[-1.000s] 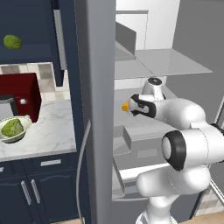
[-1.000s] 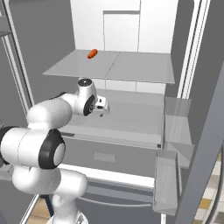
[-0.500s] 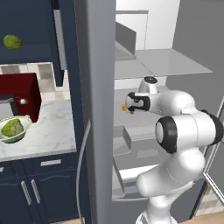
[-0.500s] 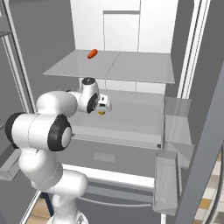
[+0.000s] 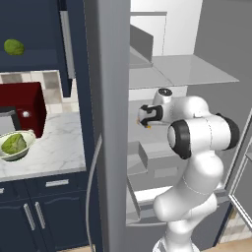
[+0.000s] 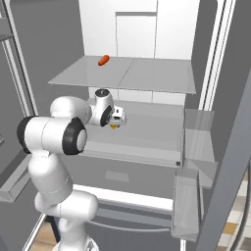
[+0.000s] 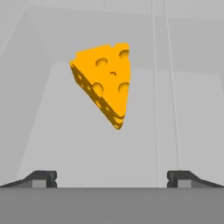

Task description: Pick the cheese from the fridge and the cheese grater from the cabinet and place them next to the salad bowl.

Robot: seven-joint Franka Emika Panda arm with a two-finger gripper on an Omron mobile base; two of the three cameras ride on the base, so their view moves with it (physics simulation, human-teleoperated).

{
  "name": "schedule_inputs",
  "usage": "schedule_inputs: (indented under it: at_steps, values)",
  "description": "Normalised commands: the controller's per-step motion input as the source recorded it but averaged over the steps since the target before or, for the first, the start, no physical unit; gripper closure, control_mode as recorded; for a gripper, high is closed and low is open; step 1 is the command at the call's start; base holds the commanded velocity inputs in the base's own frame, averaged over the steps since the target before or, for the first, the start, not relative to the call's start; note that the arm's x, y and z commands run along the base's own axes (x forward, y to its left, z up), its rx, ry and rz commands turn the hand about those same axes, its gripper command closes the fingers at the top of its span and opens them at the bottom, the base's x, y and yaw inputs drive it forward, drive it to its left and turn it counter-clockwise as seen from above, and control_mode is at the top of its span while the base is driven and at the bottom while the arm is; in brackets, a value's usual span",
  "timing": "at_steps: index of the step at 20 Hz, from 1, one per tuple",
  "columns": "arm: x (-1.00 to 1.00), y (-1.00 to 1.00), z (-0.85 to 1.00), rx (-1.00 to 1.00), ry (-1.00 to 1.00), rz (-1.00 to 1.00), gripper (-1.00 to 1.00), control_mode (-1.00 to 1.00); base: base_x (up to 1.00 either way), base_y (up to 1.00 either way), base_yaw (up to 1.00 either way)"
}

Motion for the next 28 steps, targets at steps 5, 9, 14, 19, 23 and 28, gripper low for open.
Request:
schedule_inputs:
  at_steps: [5, 9, 14, 19, 23, 28]
  values:
    - [0.33, 0.0, 0.0, 0.0, -0.02, 0.0, -1.0, -1.0, 0.0, 0.0, 0.0]
    - [0.38, 0.0, -0.01, 0.0, -0.03, 0.0, -1.0, -1.0, 0.0, 0.0, 0.0]
    - [0.25, 0.0, -0.09, 0.0, -0.04, 0.0, -1.0, -1.0, 0.0, 0.0, 0.0]
    - [0.27, 0.0, -0.16, 0.0, -0.04, 0.0, -1.0, -1.0, 0.0, 0.0, 0.0]
    - [0.32, 0.0, -0.14, 0.0, -0.03, 0.0, -1.0, -1.0, 0.0, 0.0, 0.0]
    - [0.14, 0.0, -0.03, 0.0, 0.0, 0.0, -1.0, -1.0, 0.0, 0.0, 0.0]
